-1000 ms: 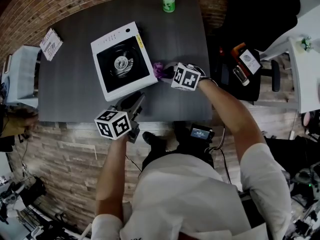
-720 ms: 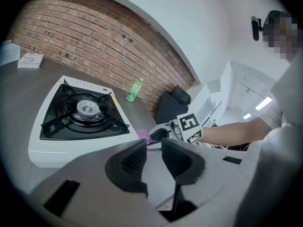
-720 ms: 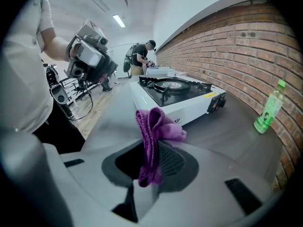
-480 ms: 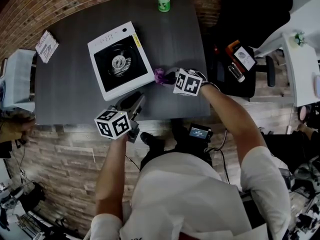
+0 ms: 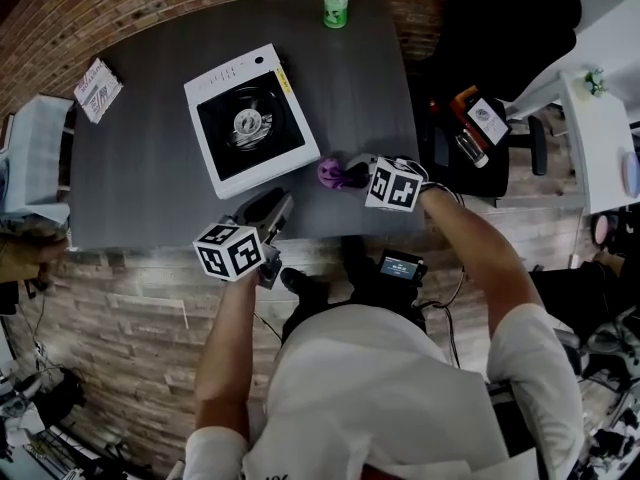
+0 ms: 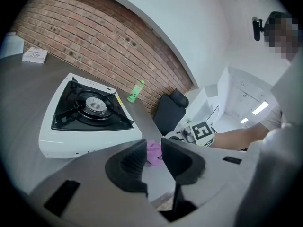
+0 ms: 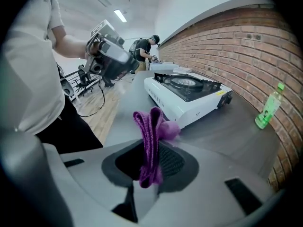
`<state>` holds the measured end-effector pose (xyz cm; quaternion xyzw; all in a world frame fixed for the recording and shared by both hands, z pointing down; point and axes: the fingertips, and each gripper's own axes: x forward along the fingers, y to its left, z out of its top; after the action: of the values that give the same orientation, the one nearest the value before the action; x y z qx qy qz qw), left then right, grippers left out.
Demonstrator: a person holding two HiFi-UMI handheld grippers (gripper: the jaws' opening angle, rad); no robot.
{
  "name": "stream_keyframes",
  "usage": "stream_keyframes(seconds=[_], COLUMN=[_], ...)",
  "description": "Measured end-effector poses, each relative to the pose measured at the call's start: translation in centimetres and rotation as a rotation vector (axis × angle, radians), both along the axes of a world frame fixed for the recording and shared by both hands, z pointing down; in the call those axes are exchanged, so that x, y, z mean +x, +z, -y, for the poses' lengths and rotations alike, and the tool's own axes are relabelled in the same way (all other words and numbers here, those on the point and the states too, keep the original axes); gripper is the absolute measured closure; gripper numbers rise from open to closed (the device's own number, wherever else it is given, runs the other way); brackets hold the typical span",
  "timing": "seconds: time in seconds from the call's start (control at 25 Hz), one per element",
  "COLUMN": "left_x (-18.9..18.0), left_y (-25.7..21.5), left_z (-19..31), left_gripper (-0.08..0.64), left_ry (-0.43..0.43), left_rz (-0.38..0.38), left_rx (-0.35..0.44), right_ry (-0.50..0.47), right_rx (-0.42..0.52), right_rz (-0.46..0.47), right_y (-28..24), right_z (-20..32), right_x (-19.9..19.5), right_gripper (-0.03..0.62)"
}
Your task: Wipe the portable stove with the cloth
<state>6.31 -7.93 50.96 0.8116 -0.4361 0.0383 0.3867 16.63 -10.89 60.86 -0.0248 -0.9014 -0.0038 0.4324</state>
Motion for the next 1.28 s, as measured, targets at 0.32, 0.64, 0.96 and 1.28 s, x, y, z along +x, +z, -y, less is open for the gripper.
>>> stream_keyframes(seconds=[0.32, 0.64, 0.96, 1.28], left_x=[-2.2, -5.0, -8.3, -10.5], left_y=[-0.3, -0.7, -0.9, -1.3], left_z=[-1.1, -2.3, -3.6, -4.0], left_gripper=[0.456, 0.456, 0.456, 0.456], left_ry=[-0.034, -0.06, -0.105, -0.128], left_rz=[-0.018, -0.025, -0.024, -0.025], left_rx=[0.023, 0.039, 0.041, 0.052], right_ry=[0.031, 0.135, 0.209, 0.34], right_rx=[0.066, -0.009, -0.154, -0.295], right_rz=[0.038, 0.11, 0.17, 0.162], right_y=[-3.9, -6.1, -7.2, -5.7], right_z=[-1.6, -2.2, -2.7, -1.3], right_x=[-2.7, -9.7, -17.2, -21.5], right_gripper=[0.505, 0.505, 0.505, 0.505])
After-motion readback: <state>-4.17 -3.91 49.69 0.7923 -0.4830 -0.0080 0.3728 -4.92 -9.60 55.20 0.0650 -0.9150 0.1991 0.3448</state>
